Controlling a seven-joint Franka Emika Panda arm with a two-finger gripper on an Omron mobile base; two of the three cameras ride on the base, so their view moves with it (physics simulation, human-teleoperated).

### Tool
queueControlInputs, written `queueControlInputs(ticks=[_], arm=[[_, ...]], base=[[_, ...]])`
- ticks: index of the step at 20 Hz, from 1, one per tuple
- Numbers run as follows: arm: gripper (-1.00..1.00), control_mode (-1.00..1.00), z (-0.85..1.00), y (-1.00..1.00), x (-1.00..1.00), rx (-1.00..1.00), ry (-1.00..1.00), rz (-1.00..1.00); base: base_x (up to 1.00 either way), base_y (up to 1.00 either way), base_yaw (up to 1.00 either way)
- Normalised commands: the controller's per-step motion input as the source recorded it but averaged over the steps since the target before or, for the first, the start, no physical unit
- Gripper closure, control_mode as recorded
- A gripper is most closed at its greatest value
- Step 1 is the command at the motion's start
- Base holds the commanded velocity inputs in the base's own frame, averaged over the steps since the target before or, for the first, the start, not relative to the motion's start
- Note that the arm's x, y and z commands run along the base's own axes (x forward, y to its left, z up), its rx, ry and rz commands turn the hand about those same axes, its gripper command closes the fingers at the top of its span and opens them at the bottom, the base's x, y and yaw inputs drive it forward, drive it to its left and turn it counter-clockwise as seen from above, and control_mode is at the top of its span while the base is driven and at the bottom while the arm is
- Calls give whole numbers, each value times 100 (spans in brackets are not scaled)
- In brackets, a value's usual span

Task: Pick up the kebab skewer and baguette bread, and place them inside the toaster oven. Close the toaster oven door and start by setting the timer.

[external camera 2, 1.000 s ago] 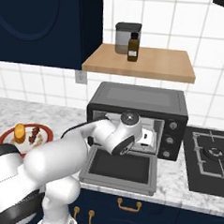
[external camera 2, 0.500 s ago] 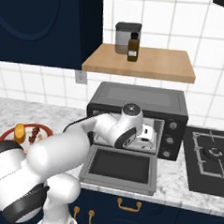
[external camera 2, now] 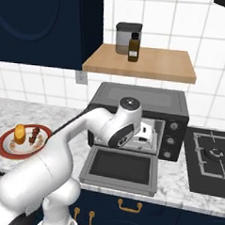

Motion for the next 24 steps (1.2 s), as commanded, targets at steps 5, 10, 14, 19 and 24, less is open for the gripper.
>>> queueControlInputs(ticks=[5,10,14,19,24], arm=[[-100,-100,17,89,-60,0,0,0],[-100,-100,16,99,-48,0,4,1],[-100,-100,0,100,-12,0,7,0],[-100,-100,0,100,-5,0,9,0],[-100,-100,0,100,-4,0,9,0]], base=[[0,0,0],[0,0,0],[0,0,0],[0,0,0],[0,0,0]])
